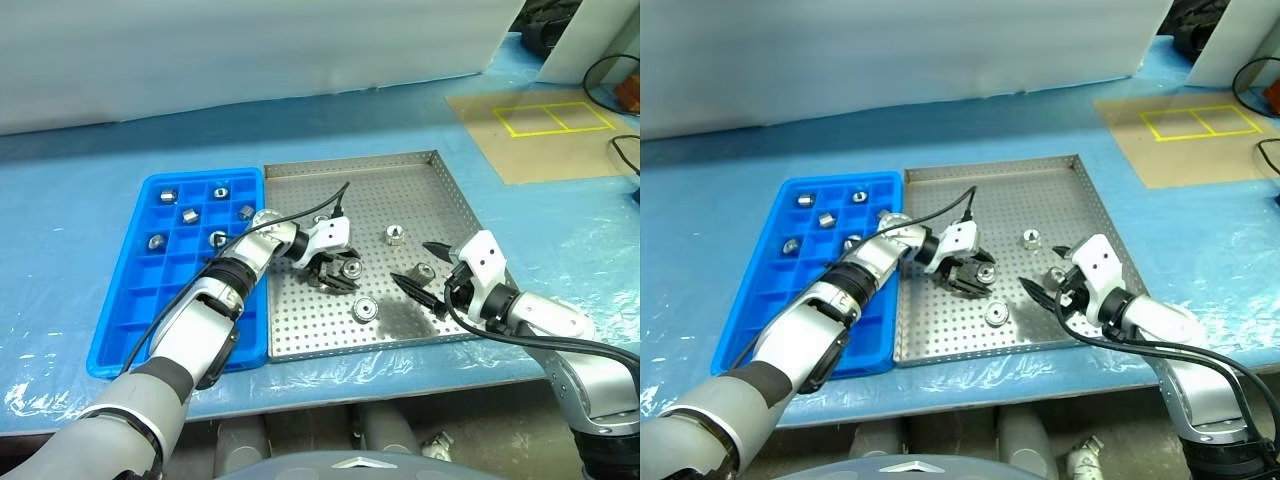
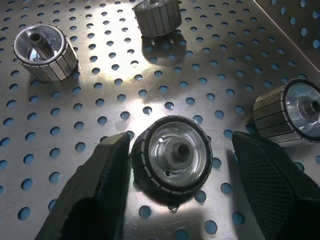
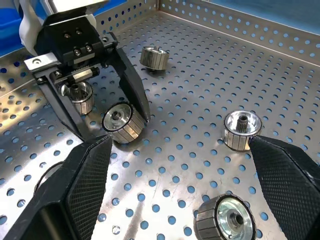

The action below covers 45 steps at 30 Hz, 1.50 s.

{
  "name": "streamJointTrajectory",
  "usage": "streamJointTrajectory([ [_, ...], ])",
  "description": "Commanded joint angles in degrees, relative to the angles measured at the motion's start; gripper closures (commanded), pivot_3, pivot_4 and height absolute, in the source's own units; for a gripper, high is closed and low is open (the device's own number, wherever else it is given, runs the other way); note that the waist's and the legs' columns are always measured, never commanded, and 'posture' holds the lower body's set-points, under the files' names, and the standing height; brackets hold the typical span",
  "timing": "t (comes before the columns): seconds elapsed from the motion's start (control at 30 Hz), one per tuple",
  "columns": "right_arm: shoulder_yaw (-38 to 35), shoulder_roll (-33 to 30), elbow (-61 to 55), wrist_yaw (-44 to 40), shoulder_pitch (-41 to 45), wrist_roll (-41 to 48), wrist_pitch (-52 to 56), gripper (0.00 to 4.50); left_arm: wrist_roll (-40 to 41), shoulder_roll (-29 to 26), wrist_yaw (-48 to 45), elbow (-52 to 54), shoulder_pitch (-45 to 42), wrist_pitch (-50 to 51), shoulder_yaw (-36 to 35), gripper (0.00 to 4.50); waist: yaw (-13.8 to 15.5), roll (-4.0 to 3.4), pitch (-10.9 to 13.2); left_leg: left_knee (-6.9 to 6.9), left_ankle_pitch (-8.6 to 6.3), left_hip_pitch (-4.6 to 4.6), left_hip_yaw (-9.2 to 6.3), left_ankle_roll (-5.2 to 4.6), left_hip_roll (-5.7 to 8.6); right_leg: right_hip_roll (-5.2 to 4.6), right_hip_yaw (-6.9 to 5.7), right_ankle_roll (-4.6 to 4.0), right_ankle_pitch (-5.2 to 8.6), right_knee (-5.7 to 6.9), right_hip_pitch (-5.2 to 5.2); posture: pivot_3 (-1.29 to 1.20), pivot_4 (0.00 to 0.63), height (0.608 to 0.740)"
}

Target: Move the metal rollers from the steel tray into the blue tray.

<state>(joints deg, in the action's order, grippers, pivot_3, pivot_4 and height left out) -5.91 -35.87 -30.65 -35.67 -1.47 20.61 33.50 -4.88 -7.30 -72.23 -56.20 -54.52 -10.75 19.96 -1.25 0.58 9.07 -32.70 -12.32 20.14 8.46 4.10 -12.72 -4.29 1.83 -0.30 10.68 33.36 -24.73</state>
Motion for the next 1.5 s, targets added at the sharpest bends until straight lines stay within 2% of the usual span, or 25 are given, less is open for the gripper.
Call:
streamJointTrajectory([
  [0.03,-0.15,0.03,-0.96,0.0,0.81,-0.09,-1.65,0.0,0.7,-0.18,-1.46,1.97,1.23,0.9,-0.56,1.22,0.02,0.0,0.0,0.0,0.0,0.0,0.0,0.0,0.0,0.0,0.0,0.0,0.0,-0.01,0.0,-0.43,0.15,0.74],
  [0.1,0.04,0.04,-0.7,-0.05,1.13,-0.18,-1.8,0.0,2.22,-0.59,-4.77,3.93,2.0,2.84,-0.82,1.37,-0.02,0.0,0.0,0.02,0.0,0.0,0.01,0.0,0.0,0.0,0.0,0.0,0.0,-0.04,0.0,-0.43,0.15,0.74],
  [0.2,0.23,-0.02,-0.13,-0.24,1.67,-0.29,-2.1,0.0,2.11,-0.97,-3.45,5.29,2.31,3.95,-1.26,2.1,-0.03,0.0,0.0,0.06,0.0,0.01,0.01,0.0,-0.04,0.0,0.0,0.0,0.0,-0.09,-0.01,-0.42,0.15,0.74],
  [0.3,0.54,-0.07,0.45,-0.49,2.4,-0.37,-2.34,0.0,2.36,-1.83,-4.3,6.68,2.82,5.55,-1.25,2.1,-0.11,0.0,0.0,0.06,0.0,0.02,0.02,0.0,-0.04,0.0,0.0,-0.01,0.0,-0.08,-0.02,-0.41,0.15,0.74],
  [0.4,0.9,-0.09,0.86,-1.09,3.08,-0.06,-2.28,0.0,2.25,-2.57,-3.7,8.63,3.79,5.77,-1.23,2.57,-0.33,0.0,0.0,0.06,0.0,0.0,0.02,0.0,-0.04,0.01,0.0,-0.01,0.0,-0.07,-0.01,-0.4,0.15,0.74],
  [0.6,1.61,-0.18,1.82,-1.72,4.19,-0.24,-2.64,0.0,4.74,-4.28,-2.78,16.74,5.28,8.67,-3.37,2.57,-0.5,0.0,0.01,0.07,0.0,0.03,0.02,0.0,-0.05,0.01,-0.01,-0.01,0.0,-0.08,-0.02,-0.38,0.15,0.74],
  [0.87,4.34,0.24,4.87,-4.7,9.54,0.46,-3.23,0.0,12.01,-15.31,-6.93,36.97,10.06,17.32,-7.85,2.57,-0.81,0.0,0.01,0.16,0.03,-0.01,0.05,0.06,-0.09,0.04,-0.05,-0.01,-0.01,-0.02,-0.12,-0.29,0.15,0.74],
  [1.13,11.5,3.64,16.01,-14.62,27.23,1.64,-5.5,0.0,18.39,-30.18,-8.99,47.84,14.9,25.42,-14.54,2.57,-0.14,-0.01,0.03,0.27,0.27,-0.02,0.08,0.47,-0.13,0.05,-0.18,-0.03,-0.01,0.38,-0.46,-0.1,0.15,0.74],
  [1.4,20.98,11.72,32.69,-26.04,41.75,-2.35,-15.39,0.0,21.54,-38.61,-1.47,55.73,24.71,30.82,-24.29,2.57,2.07,0.02,0.04,0.37,0.33,0.0,0.05,0.57,-0.19,0.03,-0.33,-0.17,0.06,0.43,-0.64,0.1,0.15,0.74],
  [1.5,22.7,15.42,38.48,-29.51,45.81,-3.01,-18.52,0.0,23.74,-40.54,1.86,61.33,32.04,34.0,-29.37,2.57,3.02,0.06,0.06,0.41,0.32,0.03,0.04,0.56,-0.23,0.03,-0.4,-0.23,0.09,0.45,-0.7,0.18,0.15,0.74],
])
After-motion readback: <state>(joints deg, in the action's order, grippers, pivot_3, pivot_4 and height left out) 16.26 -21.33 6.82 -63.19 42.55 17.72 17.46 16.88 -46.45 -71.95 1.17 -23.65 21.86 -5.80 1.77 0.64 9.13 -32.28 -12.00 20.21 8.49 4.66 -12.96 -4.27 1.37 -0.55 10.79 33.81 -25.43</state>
